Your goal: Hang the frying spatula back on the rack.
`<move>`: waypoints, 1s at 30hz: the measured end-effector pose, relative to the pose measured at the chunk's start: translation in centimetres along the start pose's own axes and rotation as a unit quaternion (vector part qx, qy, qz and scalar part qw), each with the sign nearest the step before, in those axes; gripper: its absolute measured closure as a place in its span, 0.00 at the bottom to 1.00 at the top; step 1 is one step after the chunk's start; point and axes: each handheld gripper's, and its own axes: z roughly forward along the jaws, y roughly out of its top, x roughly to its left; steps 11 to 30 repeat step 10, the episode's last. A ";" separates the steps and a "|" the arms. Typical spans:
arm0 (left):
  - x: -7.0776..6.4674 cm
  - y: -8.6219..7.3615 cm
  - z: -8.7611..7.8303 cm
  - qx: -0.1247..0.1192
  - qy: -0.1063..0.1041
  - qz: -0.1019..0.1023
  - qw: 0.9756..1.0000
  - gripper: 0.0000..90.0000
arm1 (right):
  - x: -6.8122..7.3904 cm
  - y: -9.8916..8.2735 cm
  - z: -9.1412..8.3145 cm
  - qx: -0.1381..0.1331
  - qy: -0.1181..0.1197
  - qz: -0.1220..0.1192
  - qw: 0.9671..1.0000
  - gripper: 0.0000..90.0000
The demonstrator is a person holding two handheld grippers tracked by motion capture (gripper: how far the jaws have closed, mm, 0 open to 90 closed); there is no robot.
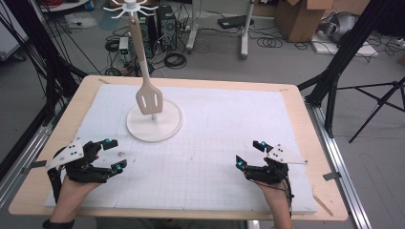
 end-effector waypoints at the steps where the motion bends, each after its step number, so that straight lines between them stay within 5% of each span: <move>1: 0.0 0.0 0.0 0.002 -0.002 0.001 1.000 0.21 | 0.0 0.0 0.0 0.000 0.000 0.000 1.000 0.16; 30: 0.0 -0.3 0.3 0.014 0.003 -0.002 1.000 0.21 | 0.0 0.0 -0.1 0.002 0.000 0.004 1.000 0.16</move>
